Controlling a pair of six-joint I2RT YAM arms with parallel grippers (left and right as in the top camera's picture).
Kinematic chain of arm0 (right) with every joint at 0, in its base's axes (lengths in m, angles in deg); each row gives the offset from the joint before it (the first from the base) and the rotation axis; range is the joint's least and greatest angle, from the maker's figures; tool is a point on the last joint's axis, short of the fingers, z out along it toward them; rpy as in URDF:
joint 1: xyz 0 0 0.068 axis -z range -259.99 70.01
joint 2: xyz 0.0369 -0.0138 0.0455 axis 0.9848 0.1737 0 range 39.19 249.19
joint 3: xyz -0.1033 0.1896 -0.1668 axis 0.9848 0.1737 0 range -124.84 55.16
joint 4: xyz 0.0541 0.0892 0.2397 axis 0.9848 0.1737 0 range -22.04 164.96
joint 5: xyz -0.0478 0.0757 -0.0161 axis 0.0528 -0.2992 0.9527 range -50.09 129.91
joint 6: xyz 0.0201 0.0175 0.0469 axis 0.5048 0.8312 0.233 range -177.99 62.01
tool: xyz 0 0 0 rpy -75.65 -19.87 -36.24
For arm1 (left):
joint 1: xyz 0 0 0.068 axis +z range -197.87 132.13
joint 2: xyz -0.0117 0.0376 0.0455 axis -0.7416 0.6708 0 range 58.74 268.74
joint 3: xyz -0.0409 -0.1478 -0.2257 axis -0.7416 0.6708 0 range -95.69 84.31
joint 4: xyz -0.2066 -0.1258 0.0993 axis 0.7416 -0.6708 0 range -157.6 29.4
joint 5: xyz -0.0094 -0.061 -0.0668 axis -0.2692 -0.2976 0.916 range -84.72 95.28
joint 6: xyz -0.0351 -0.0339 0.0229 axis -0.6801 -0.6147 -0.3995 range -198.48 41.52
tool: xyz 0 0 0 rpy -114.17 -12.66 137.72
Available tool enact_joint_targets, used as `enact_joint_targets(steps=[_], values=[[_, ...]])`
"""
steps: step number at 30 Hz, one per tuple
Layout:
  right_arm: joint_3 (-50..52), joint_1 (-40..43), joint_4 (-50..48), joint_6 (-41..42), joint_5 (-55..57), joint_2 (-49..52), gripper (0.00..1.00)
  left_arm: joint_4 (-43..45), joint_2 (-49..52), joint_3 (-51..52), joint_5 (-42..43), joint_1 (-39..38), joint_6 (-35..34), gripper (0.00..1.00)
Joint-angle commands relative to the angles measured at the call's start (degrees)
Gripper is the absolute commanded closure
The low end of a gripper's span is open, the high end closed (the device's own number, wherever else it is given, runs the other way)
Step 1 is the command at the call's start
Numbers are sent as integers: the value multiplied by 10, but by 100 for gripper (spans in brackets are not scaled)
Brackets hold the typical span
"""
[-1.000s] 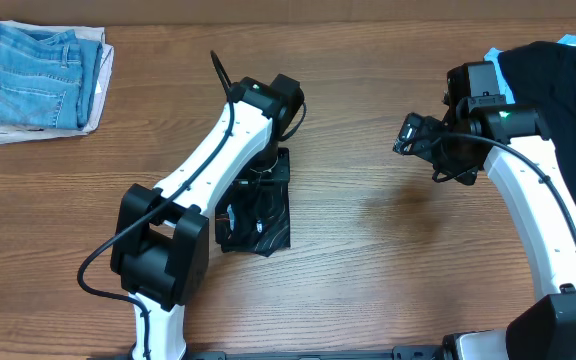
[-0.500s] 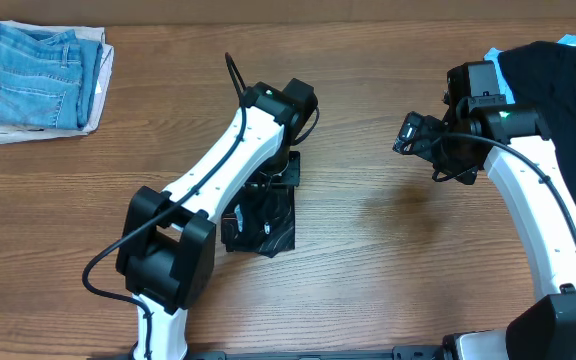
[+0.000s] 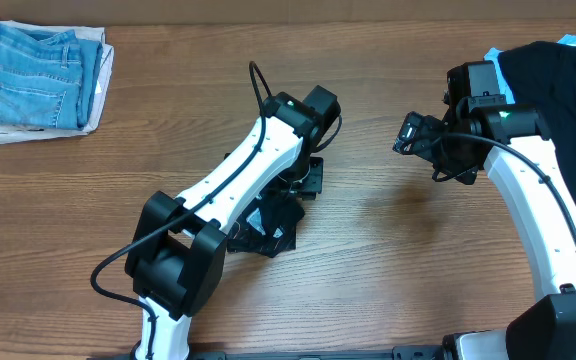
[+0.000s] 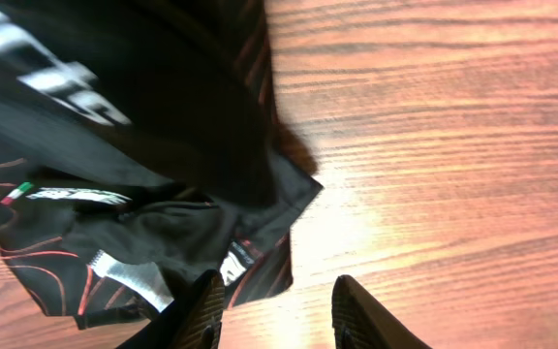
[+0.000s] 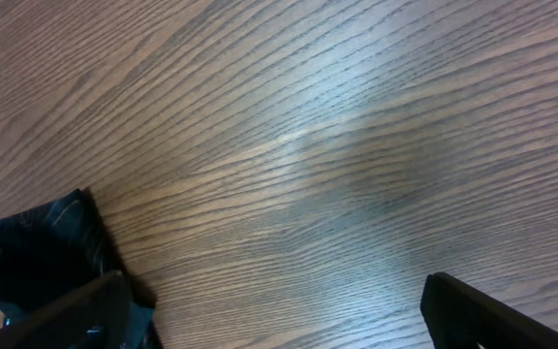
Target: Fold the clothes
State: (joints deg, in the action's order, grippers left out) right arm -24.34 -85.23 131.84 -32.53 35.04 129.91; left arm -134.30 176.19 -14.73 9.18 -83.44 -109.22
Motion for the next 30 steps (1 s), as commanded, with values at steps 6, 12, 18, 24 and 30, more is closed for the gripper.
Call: enact_joint_targets(steps=[6, 12, 18, 24, 30], values=[[-15, 26, -4, 0, -14, 1, 0, -74, -2, -109, -6, 35, 11, 59], [-15, 65, -23, -80, -191, 1, 1, -120, -2, -193, -48, 132, 14, 14], [-15, 16, -61, -109, -297, 1, 9, -104, -1, -184, -71, 223, 14, 0], [-15, -121, -160, -80, -275, 46, 23, -106, -1, -165, -70, 297, 14, 0], [-15, -202, -221, -46, -222, 144, 44, -118, -1, -129, -71, 312, 32, 0]])
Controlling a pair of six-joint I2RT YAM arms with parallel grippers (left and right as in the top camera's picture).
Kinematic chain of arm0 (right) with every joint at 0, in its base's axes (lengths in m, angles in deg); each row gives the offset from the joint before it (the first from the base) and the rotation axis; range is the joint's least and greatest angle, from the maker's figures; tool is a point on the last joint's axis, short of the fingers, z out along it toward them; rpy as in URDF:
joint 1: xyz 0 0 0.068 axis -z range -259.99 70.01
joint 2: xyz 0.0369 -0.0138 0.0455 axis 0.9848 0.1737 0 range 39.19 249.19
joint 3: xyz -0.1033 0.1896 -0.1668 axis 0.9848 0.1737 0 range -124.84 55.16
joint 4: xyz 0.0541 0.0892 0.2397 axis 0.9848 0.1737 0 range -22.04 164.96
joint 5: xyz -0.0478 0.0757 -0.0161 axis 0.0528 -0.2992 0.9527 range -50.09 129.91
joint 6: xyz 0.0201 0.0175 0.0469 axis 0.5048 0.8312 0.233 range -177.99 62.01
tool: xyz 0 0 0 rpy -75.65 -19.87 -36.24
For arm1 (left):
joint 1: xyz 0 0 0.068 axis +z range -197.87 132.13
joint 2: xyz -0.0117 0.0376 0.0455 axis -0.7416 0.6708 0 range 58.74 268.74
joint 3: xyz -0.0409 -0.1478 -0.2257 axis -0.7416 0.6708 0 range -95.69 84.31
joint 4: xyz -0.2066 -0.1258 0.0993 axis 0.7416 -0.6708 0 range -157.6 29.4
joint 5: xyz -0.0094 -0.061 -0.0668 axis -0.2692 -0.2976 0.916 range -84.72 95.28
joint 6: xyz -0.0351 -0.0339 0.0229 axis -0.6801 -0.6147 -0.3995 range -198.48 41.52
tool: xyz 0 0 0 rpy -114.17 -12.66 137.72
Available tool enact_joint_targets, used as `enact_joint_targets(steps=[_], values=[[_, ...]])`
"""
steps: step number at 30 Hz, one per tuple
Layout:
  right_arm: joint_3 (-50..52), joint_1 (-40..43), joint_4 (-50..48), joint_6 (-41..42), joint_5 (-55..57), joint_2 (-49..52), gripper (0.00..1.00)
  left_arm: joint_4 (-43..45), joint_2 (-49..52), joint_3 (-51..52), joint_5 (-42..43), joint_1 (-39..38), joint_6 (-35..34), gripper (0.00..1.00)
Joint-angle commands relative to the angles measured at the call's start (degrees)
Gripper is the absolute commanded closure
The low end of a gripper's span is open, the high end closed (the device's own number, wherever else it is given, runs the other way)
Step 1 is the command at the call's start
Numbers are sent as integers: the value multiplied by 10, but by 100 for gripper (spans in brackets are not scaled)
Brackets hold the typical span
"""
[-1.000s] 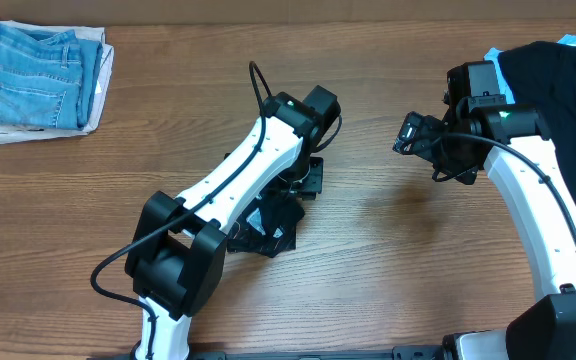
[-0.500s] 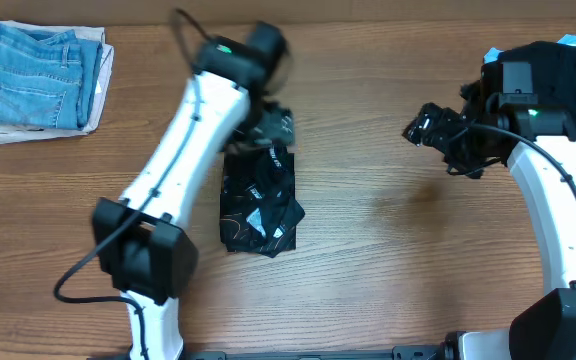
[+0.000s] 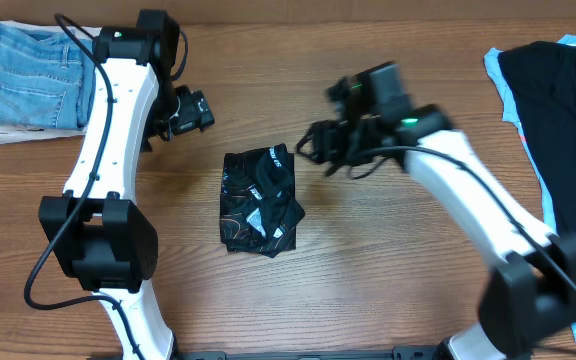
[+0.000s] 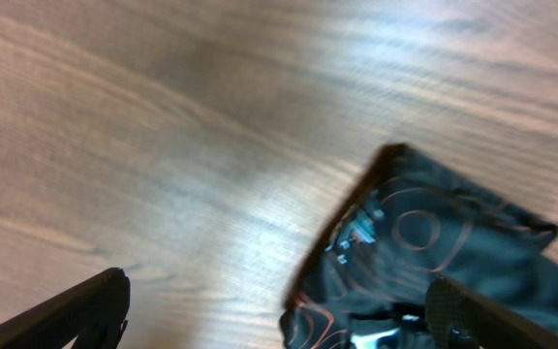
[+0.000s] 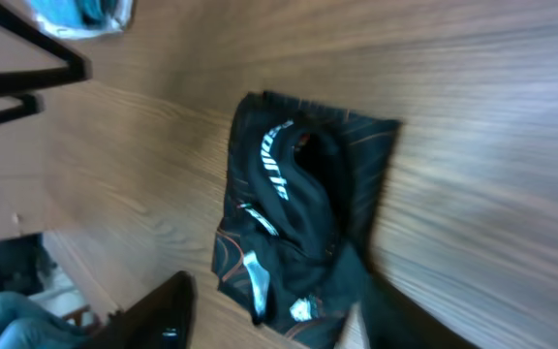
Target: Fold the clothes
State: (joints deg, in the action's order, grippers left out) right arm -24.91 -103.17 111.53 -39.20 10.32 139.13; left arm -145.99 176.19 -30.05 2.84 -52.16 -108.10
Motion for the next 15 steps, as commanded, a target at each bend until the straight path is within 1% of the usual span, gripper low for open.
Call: enact_joint_targets(steps=[1, 7, 12, 14, 15], values=[[-9, -27, -25, 23, 26, 65, 43, 2, -1, 33, -8, -1, 27, 0], [-9, -32, -72, 25, 23, 123, 40, 36, -1, 95, -7, -1, 28, 0], [-9, -32, -92, 20, 9, 133, 40, 67, -1, 134, -6, -2, 28, 0], [-9, -32, -99, 21, 9, 133, 42, 79, -1, 147, -5, -2, 28, 0], [-9, -32, -102, 21, 9, 134, 44, 82, -1, 151, -5, -2, 28, 0]])
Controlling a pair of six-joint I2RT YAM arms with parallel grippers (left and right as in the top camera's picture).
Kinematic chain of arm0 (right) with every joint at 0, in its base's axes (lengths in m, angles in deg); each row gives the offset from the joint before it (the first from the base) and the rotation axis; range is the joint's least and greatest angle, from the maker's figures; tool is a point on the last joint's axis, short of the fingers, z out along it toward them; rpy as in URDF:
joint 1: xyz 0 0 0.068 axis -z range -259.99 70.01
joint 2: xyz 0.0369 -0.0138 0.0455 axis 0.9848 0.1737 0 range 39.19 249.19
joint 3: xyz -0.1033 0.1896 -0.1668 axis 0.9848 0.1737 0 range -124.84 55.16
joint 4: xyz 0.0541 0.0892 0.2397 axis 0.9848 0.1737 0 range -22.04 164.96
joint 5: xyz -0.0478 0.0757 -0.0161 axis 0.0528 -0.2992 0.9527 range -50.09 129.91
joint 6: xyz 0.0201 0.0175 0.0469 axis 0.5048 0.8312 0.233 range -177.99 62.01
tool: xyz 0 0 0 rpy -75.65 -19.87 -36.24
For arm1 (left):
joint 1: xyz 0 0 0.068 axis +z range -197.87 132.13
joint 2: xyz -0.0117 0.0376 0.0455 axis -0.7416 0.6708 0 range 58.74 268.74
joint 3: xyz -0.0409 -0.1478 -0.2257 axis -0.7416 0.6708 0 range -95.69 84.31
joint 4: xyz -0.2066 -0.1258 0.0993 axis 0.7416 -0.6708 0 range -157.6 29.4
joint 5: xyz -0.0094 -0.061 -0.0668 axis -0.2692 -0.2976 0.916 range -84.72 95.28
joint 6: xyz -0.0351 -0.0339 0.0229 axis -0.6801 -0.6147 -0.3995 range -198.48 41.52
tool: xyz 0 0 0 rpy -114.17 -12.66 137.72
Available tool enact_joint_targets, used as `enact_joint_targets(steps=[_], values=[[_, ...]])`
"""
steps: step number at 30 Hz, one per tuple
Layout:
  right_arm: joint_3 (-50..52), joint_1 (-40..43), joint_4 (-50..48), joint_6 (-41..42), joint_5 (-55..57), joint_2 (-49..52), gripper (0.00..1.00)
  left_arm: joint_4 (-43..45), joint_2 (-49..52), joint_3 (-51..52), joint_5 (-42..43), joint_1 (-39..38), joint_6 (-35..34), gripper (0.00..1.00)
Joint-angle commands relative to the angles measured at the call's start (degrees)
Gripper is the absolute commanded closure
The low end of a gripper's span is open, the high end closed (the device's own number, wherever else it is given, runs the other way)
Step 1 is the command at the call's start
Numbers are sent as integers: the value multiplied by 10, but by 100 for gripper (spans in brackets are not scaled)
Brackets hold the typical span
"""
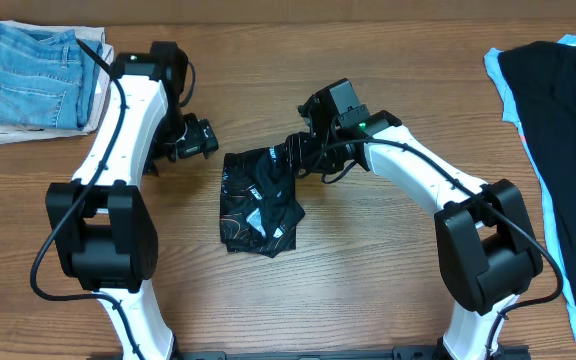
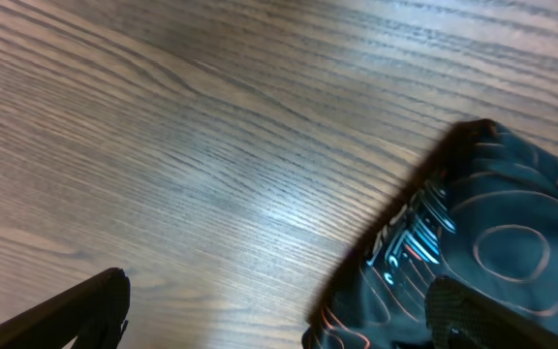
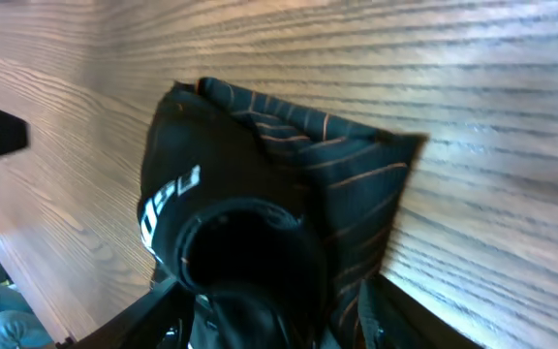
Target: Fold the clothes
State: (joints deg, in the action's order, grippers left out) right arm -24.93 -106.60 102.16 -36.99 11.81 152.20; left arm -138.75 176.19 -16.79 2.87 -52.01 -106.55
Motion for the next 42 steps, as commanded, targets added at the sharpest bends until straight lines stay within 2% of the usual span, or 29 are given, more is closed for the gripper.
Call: enact_joint_targets(steps=[1, 5, 8, 12, 19, 21, 23, 26, 27, 30, 37, 40, 42], values=[[-9, 2, -11, -2, -6, 3, 48, 11, -1, 22, -5, -4, 12, 0], [-9, 2, -22, 3, -5, 18, 59, 15, -1, 27, -5, -4, 12, 0], [-9, 2, -21, 6, -7, 32, 72, 15, -1, 27, -5, -4, 13, 0], [-9, 4, -20, 18, 11, 48, 96, 16, -1, 27, -5, -4, 12, 0], [-9, 15, -6, 48, 150, 54, 96, 16, -1, 27, -5, -4, 12, 0], [-9, 16, 0, 54, 179, 54, 85, 17, -1, 27, -5, -4, 12, 0], [-9, 16, 11, 68, 216, 54, 66, 17, -1, 27, -5, -4, 12, 0], [-12, 17, 36, 74, 245, 54, 28, 17, -1, 27, -5, -4, 12, 0], [-22, 19, 57, 74, 244, 54, 19, 17, -1, 27, -5, -4, 12, 0], [-50, 20, 108, 75, 243, 53, 15, 17, -1, 27, -5, -4, 12, 0], [-185, 20, 301, 93, 188, 38, 18, 17, -1, 27, -5, -4, 12, 0], [-226, 13, 353, 78, 115, 21, 18, 17, -1, 27, -5, -4, 12, 0], [-226, 3, 354, 53, 68, 16, 18, 17, -1, 27, -5, -4, 12, 0]])
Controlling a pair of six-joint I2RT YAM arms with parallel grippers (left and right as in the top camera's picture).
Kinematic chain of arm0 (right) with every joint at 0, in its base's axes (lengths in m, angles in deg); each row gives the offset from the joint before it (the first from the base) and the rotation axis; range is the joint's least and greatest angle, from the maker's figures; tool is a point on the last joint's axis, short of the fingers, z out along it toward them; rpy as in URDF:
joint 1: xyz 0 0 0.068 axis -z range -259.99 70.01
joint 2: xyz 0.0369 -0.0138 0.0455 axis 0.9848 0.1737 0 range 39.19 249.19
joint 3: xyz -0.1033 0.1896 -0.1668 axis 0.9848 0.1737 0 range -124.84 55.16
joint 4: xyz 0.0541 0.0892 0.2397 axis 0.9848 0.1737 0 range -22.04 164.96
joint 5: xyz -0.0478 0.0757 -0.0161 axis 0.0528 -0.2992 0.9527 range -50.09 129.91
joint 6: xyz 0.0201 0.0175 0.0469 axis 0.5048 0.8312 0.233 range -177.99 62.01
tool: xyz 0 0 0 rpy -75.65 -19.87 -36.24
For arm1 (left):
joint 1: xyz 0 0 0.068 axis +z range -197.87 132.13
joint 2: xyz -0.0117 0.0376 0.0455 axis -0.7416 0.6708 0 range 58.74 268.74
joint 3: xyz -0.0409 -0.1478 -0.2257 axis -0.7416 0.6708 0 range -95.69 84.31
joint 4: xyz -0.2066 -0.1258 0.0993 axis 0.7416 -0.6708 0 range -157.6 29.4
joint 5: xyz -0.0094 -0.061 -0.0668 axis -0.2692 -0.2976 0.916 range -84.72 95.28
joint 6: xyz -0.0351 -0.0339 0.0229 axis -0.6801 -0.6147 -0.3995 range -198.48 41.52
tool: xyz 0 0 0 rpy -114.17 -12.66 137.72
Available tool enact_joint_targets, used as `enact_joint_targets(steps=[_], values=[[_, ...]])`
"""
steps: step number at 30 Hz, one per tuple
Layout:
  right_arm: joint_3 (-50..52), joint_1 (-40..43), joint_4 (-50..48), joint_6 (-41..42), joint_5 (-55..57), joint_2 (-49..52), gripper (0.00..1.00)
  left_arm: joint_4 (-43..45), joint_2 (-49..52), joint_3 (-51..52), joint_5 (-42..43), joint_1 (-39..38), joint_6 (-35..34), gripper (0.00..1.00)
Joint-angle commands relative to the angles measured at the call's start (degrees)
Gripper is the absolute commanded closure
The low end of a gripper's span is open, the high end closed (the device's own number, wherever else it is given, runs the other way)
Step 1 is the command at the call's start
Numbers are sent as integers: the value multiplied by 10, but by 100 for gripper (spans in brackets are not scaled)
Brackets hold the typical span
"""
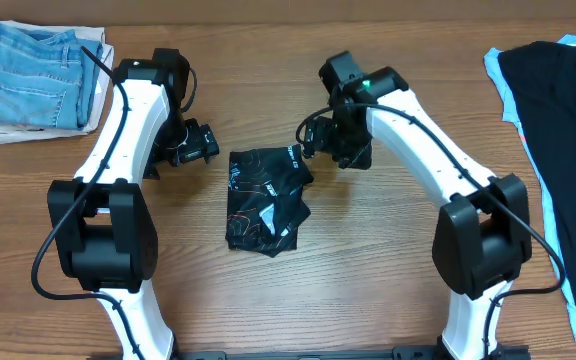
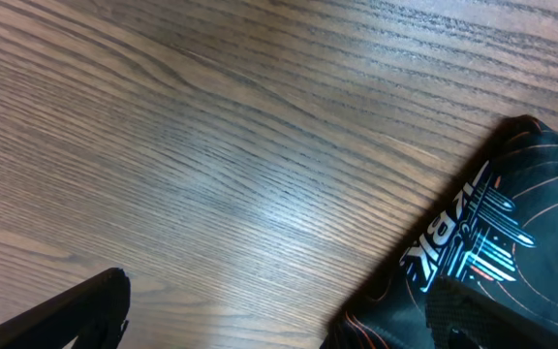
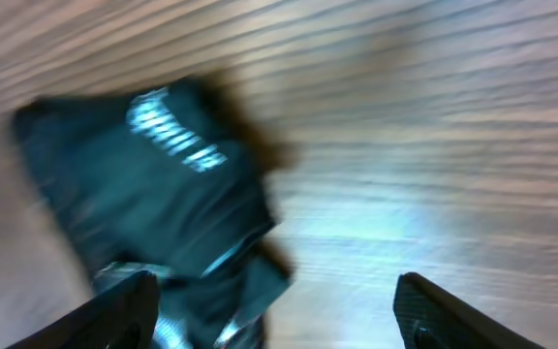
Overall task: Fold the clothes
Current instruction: 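Lower the right gripper onto the bundle and press it flat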
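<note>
A small black garment (image 1: 266, 198) with orange lines and white lettering lies crumpled and roughly folded at the table's middle. My left gripper (image 1: 200, 146) sits open just left of its top left corner. In the left wrist view the left gripper (image 2: 274, 325) spans bare wood, and the garment (image 2: 497, 233) lies by the right fingertip. My right gripper (image 1: 313, 140) hovers open at the garment's top right corner. The right wrist view is blurred: the right gripper (image 3: 279, 315) is wide open, with the garment (image 3: 153, 184) lying below and to the left.
Folded blue jeans (image 1: 33, 70) rest on a white cloth at the far left corner. A black shirt (image 1: 558, 110) lies over a light-blue garment along the right edge. Bare wood surrounds the small garment.
My right gripper, which was down on the garment's top right corner, is now wide open and off the cloth. The raised fold there has flattened. The left gripper sits slightly closer to the garment.
First my left arm lay over the garment with its gripper at the cloth, and the right gripper was open near the right pile. Then the left gripper stood open left of the garment while the right reached its top right corner. Now both stand open beside it.
</note>
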State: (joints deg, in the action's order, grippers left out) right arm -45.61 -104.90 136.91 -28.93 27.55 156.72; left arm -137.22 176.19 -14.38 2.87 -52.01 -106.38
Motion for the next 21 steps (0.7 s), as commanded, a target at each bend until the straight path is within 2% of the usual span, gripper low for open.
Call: enact_joint_targets(steps=[1, 5, 8, 15, 21], values=[[-19, -20, 8, -36, -103, -29, 18, 2, -1, 3, -5, -4, 11, 0], [1, -50, 5, -33, -105, -25, 20, 1, -1, 3, -5, -4, 11, 0], [34, -75, -12, 2, -105, -25, 22, 0, -1, 3, -5, -4, 11, 0], [113, -139, -78, 52, -106, -25, 25, 0, -1, 3, -5, -4, 11, 0], [147, -159, -136, 92, -95, -24, 30, -3, -1, 3, -5, -4, 11, 0]])
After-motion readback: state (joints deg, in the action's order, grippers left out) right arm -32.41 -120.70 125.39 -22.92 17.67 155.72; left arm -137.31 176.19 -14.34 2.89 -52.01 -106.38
